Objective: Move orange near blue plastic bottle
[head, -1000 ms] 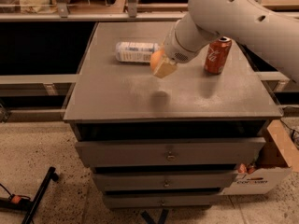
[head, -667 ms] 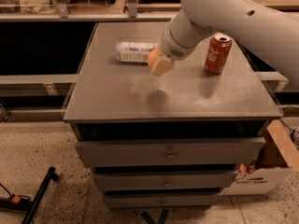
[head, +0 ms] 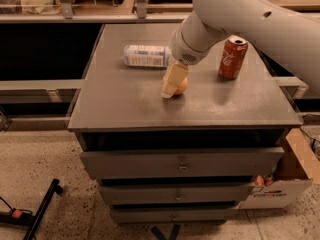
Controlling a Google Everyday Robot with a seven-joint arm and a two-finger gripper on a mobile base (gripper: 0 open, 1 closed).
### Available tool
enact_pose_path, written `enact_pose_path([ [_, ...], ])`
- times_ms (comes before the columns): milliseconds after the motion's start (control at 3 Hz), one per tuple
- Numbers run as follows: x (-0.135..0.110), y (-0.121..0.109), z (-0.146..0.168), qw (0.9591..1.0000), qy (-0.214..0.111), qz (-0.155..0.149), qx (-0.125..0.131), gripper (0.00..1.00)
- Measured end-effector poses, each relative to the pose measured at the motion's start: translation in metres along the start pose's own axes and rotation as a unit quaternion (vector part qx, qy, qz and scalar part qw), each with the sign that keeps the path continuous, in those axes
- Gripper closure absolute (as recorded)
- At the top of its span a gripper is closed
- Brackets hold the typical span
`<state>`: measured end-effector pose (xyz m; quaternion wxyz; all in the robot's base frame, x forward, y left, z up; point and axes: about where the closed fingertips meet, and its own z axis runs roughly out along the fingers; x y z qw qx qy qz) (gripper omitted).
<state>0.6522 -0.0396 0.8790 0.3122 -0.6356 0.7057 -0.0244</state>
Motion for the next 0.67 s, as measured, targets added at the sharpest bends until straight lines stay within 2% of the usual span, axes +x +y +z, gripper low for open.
enact_pose_path([
  [333, 0.0123, -0.0060, 0.0000, 0.9998, -0.007, -0.005, 0.016, 0.00],
  [667, 0.0126, -0.0062, -0.0001, 0.9998, -0.008, -0.004, 0.017, 0.00],
])
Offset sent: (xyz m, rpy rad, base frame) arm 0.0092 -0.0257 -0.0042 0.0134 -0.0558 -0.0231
